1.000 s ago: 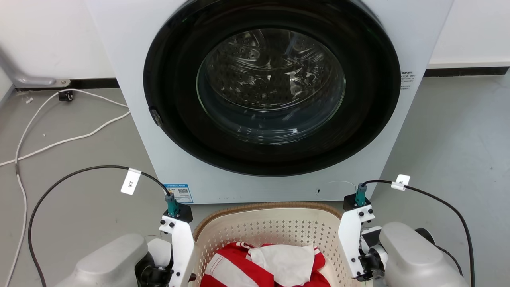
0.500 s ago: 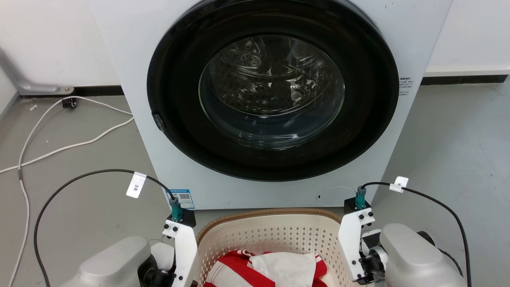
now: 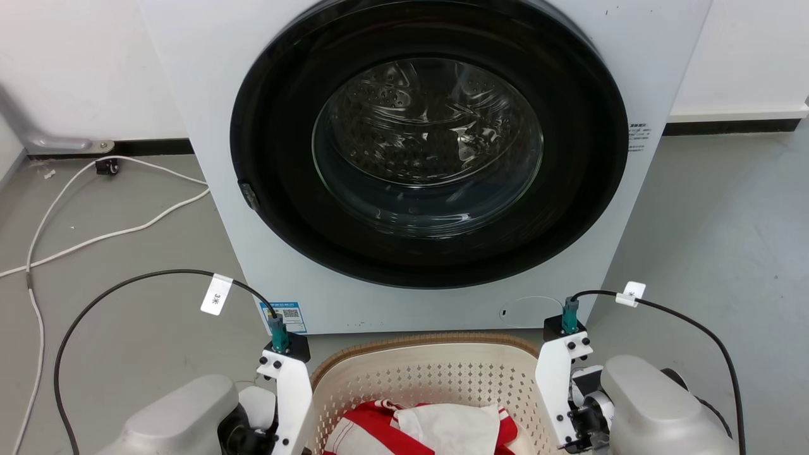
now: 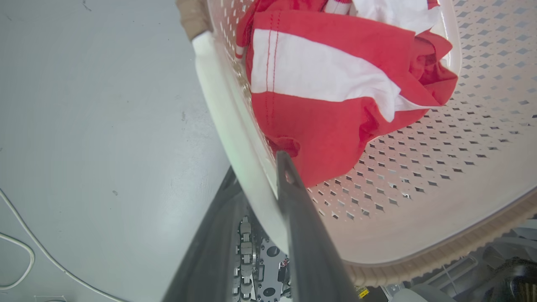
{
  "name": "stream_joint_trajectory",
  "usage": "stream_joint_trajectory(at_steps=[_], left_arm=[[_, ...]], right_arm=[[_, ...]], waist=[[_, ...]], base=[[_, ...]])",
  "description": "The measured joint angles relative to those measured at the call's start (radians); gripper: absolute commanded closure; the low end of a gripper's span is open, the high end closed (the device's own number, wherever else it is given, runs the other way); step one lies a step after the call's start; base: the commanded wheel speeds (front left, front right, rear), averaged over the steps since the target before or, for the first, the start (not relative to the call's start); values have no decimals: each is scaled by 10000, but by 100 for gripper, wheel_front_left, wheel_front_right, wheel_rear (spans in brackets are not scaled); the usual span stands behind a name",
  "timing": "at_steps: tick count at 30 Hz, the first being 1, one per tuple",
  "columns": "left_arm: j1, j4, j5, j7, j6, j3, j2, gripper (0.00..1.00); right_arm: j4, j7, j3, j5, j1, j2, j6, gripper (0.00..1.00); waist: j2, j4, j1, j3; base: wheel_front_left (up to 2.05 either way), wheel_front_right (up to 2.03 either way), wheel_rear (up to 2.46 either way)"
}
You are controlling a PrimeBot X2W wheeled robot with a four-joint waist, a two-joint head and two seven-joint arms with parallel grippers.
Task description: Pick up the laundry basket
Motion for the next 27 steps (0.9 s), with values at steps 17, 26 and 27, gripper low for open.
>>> stream_joint_trajectory(at_steps=[17, 26, 27], left_arm=[[-12, 21, -59, -6, 10, -4, -90, 100], [-36, 13, -82, -6, 10, -2, -77, 100], [-37, 4, -102, -6, 10, -2, -65, 100]], right_arm=[[222, -82, 176, 199, -105, -23, -2, 100], [284, -94, 234, 351, -210, -19, -2, 100], [284, -94, 242, 366, -211, -19, -4, 100]], waist=[[0, -24, 0, 32], [0, 8, 0, 37], [0, 14, 0, 43]], base=[[0, 0, 0], [0, 0, 0], [0, 0, 0]])
